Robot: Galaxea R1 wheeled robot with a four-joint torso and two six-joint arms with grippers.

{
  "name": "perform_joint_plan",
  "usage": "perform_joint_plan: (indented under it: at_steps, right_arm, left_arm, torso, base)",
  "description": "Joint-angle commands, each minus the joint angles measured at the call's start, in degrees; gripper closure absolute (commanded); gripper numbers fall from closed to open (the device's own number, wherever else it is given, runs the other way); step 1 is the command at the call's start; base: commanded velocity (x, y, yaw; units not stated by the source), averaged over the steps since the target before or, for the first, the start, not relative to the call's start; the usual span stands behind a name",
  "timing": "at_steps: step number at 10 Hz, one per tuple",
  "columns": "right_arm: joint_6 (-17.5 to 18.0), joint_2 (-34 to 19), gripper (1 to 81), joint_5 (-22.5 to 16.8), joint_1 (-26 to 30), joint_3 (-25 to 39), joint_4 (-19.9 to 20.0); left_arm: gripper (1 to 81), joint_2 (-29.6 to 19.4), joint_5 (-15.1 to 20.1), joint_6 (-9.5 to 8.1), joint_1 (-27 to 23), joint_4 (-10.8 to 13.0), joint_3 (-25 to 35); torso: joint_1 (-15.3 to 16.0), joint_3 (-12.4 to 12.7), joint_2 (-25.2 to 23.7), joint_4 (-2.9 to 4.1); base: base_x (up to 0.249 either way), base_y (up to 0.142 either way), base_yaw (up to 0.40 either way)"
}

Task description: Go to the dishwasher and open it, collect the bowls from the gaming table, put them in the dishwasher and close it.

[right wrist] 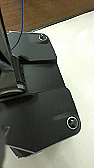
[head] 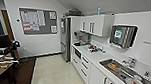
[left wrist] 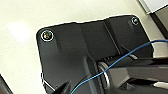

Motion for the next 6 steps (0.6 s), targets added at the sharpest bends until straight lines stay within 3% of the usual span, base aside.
perform_joint_plan:
  at_steps: [1,6]
  right_arm:
    - [-0.21,0.74,1.0,-2.29,2.80,0.50,-0.65]
    - [-0.30,0.74,1.0,-2.20,2.80,0.50,-0.74]
  left_arm:
    - [1.0,-0.37,2.82,0.43,-3.17,0.61,0.01]
    - [1.0,-0.37,2.74,0.43,-3.17,0.61,-0.08]
  torso:
    - [0.00,0.00,0.00,0.00]
    - [0.00,0.00,0.00,0.00]
  base:
    - [0.000,0.000,0.357]
    - [0.000,0.000,0.357]
